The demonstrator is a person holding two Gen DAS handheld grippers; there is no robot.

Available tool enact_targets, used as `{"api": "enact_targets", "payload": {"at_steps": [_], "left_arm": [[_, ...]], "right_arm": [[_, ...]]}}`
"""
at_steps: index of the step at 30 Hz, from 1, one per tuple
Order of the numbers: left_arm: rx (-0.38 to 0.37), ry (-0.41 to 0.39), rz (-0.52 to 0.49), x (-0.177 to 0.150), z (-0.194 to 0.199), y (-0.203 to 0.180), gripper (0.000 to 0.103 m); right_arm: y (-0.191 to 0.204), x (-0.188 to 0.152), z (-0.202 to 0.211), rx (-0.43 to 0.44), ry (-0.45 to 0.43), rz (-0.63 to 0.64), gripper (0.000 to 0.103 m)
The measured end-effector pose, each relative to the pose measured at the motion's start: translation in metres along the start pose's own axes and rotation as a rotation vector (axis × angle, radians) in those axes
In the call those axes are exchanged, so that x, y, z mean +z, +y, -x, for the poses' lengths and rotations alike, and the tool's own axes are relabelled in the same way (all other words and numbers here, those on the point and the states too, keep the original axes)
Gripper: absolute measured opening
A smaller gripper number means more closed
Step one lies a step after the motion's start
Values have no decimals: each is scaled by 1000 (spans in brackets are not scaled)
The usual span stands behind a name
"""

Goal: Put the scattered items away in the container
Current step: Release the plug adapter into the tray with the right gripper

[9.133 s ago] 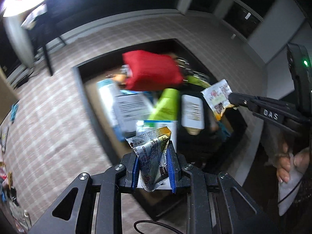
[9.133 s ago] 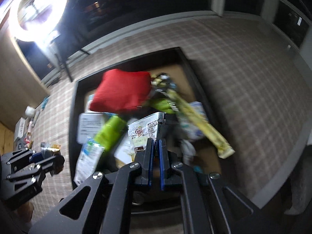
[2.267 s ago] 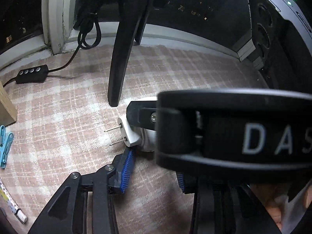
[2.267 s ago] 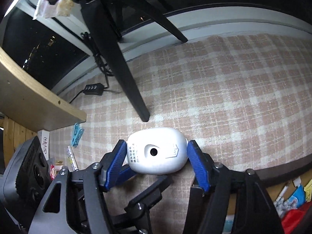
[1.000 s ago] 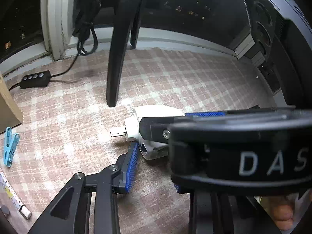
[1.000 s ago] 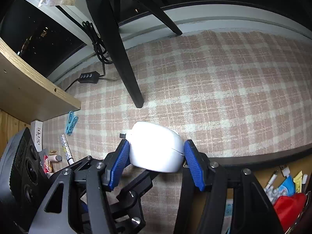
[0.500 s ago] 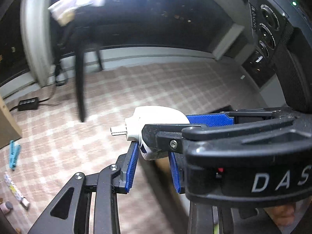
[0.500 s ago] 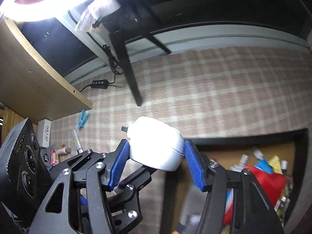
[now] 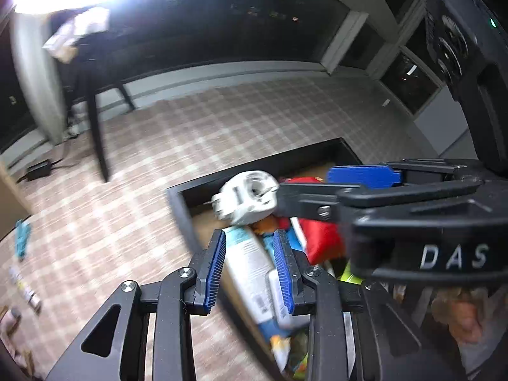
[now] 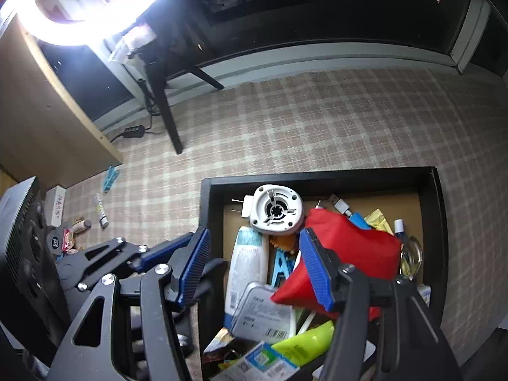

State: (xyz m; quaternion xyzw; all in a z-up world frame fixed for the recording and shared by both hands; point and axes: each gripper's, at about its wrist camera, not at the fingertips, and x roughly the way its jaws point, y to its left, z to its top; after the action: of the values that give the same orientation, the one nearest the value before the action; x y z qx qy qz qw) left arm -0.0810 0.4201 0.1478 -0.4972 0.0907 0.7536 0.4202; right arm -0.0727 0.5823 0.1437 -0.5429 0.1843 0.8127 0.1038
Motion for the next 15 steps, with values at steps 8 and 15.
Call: {"api": "enact_targets", "payload": {"at_steps": [8, 15], "left_arm": [[170, -22, 82, -43, 55, 50, 34], [272, -29, 176, -90, 108, 111, 39]], "right_arm": [[40, -27, -2, 14, -27, 108, 58], [90, -54, -3, 37, -43, 198, 58]]}}
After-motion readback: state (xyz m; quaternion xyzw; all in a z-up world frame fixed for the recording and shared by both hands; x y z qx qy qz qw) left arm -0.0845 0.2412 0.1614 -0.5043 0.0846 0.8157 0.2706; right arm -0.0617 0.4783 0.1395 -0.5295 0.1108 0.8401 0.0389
